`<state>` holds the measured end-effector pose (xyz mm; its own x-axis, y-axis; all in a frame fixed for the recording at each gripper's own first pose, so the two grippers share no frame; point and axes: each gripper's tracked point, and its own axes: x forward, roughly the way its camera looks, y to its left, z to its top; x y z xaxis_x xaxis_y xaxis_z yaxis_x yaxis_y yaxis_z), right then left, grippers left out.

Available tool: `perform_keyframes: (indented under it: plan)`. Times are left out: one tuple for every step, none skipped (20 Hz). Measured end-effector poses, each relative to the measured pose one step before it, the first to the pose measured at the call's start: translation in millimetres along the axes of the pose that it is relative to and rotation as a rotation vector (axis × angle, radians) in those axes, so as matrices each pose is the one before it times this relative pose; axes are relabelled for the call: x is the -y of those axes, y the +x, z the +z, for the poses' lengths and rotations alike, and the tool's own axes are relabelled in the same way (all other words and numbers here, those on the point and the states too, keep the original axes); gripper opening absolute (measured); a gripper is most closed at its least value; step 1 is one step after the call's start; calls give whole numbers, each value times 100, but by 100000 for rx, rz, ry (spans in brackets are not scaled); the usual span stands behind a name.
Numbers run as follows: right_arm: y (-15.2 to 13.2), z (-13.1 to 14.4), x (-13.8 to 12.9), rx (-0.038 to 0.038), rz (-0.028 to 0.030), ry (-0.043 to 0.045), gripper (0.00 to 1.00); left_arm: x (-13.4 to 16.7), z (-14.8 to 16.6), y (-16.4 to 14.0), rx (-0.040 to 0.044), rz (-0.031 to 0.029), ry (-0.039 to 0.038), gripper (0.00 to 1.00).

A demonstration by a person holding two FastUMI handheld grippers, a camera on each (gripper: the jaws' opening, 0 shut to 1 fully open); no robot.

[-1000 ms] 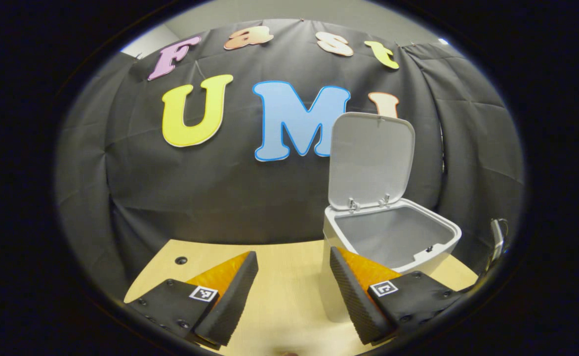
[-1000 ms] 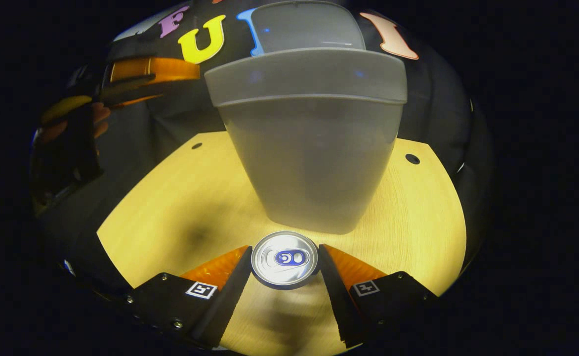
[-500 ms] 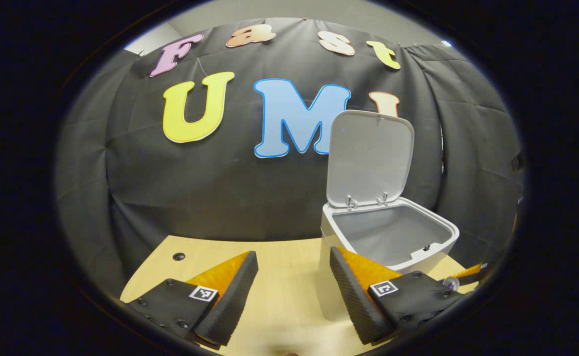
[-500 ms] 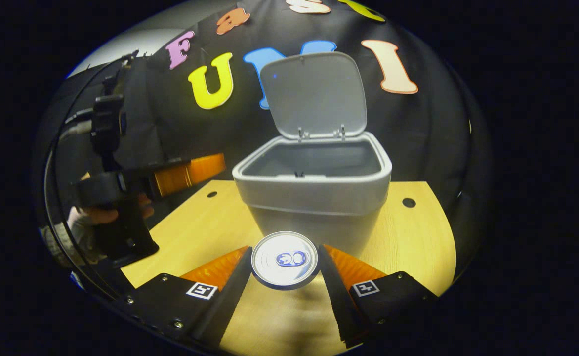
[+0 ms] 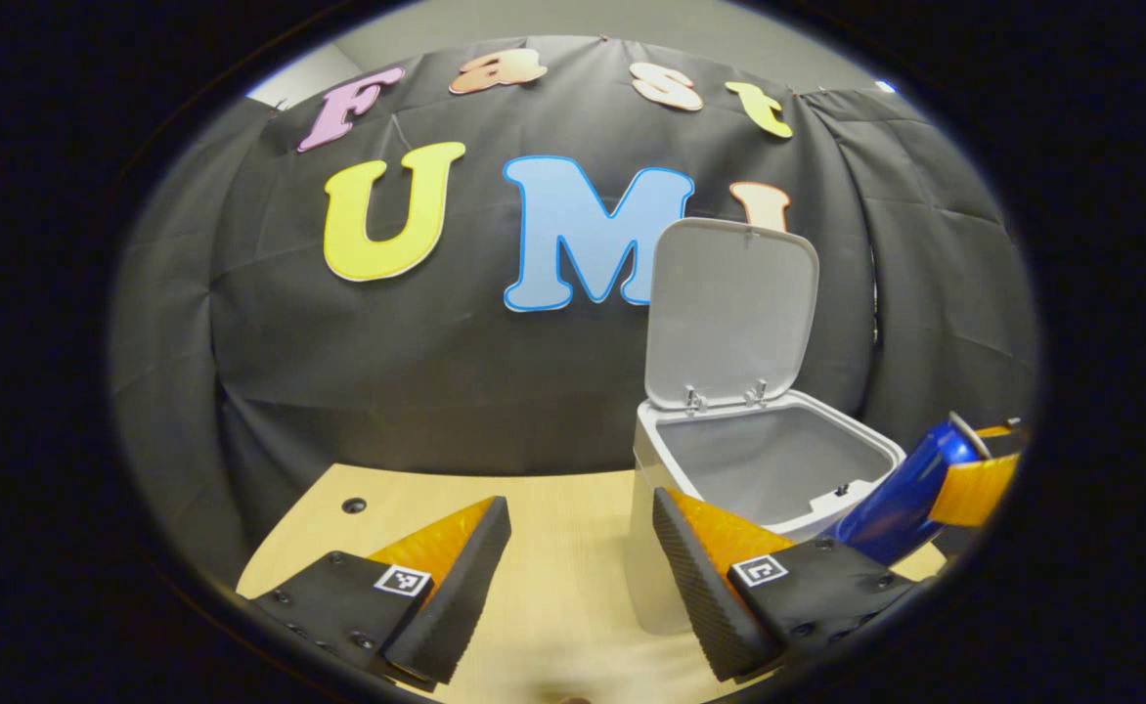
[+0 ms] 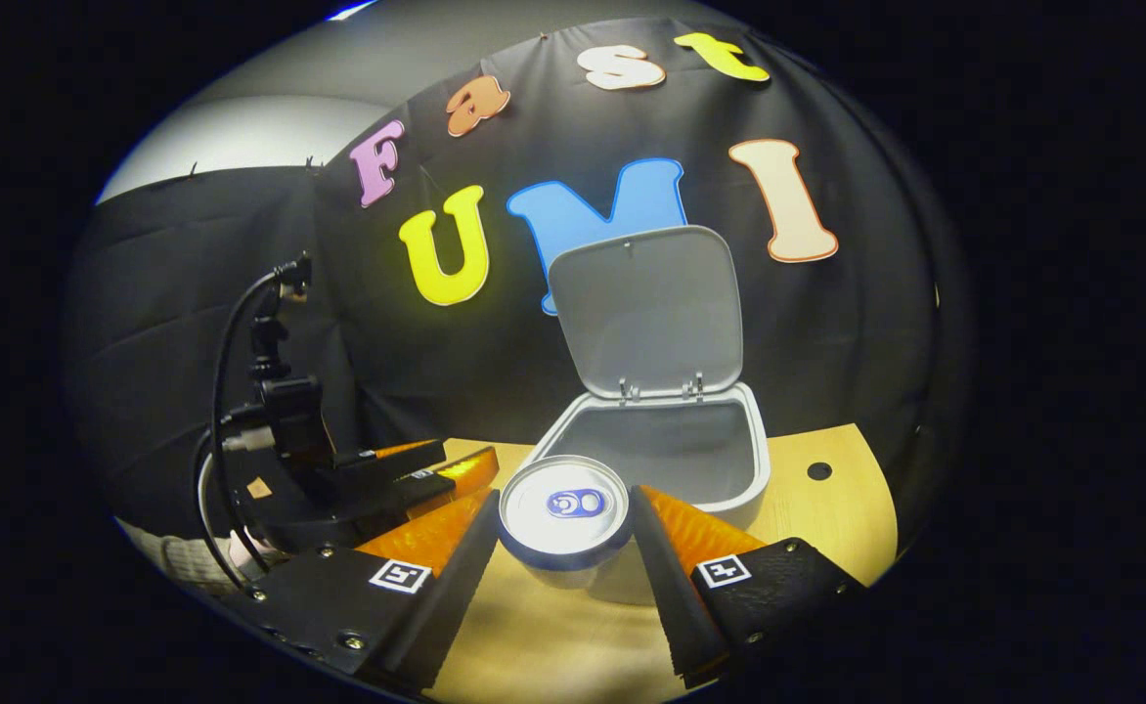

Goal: Press the lid of the desktop garbage bin to open it, pick up the crumpled paper on the desktop and throw it into the bin, then pick up the pop can on the desktop and drop it into the bin, and finally close the garbage bin lid.

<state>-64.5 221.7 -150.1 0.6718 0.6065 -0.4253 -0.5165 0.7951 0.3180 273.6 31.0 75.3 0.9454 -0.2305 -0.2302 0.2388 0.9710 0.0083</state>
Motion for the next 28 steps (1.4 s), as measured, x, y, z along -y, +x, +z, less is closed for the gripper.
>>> perform_keyframes:
  plan:
    - [-91,520,111,993,100,815,83,-22,-18,-30,36,-92,-18,100]
    - [-168,412,67,1210,-140,691,83,34,-8,-65,-35,-90,39,100]
    - [-180,590,241,1147,-207,581,83,-9,-8,86,-44,20,106,100]
    - [-149,310,143,1241,-337,497,83,29,-25,6,28,21,-4,100]
    - [-194,503,183,1082,-201,610,83,72,-37,25,-7,-91,-68,100]
    - [-112,541,202,1188,-228,669,83,-14,-7,-81,-118,-51,-21,100]
    - [-51,643,147,1148,-149,917,83,27,-55,42,-85,-108,-15,100]
    - [-155,715,85,1187,-177,594,83,41,10,43,-14,-47,3,100]
    - [81,644,141,1070,-311,18,83,67,-34,-27,86,-78,12,100]
    - [34,399,95,870,-417,-384,83,14,9,-13,31,-68,70,100]
    - [10,485,34,847,-106,-99,83,18,-28,83,10,-14,104,100]
    - [-15,374,145,897,-35,419,84,14,-9,2,-11,-17,87,100]
    - [101,443,112,664,124,825,83,-63,44,32,39,24,78,100]
    - [44,309,142,989,-86,738,83,-18,-3,-26,56,-1,52,100]
    - [145,454,187,1091,-151,613,83,9,8,40,17,5,43,100]
    - [129,311,298,991,-410,516,83,-39,-13,-9,-69,65,104,100]
    - [325,-463,-758,900,-402,463,83,-59,-14,-71,-15,13,56,100]
    - [281,228,266,911,-462,406,83,-45,20,-66,17,50,65,100]
    - [263,473,300,946,-465,378,83,-59,-43,66,-101,153,149,100]
    - [401,376,345,1089,-675,263,83,-113,-42,-82,-79,156,129,100]
    - [262,370,347,862,-521,235,83,-9,-27,110,10,131,87,100]
    - [350,129,341,675,-877,84,83,-109,5,58,-10,117,113,100]
    - [336,212,467,518,-996,-60,83,-63,43,27,-10,150,85,100]
    - [417,-5,452,559,-1027,-111,83,-142,-18,-10,-43,157,27,100]
    - [323,70,305,197,-562,30,83,-10,-71,64,-120,147,13,100]
    - [397,4,212,244,-634,39,83,-100,-13,-49,-119,198,-15,100]
    - [392,-19,229,101,-520,-56,83,-138,-31,62,-195,196,-81,100]
    - [432,900,1375,38,-441,-110,83,-133,-99,7,-202,257,-29,100]
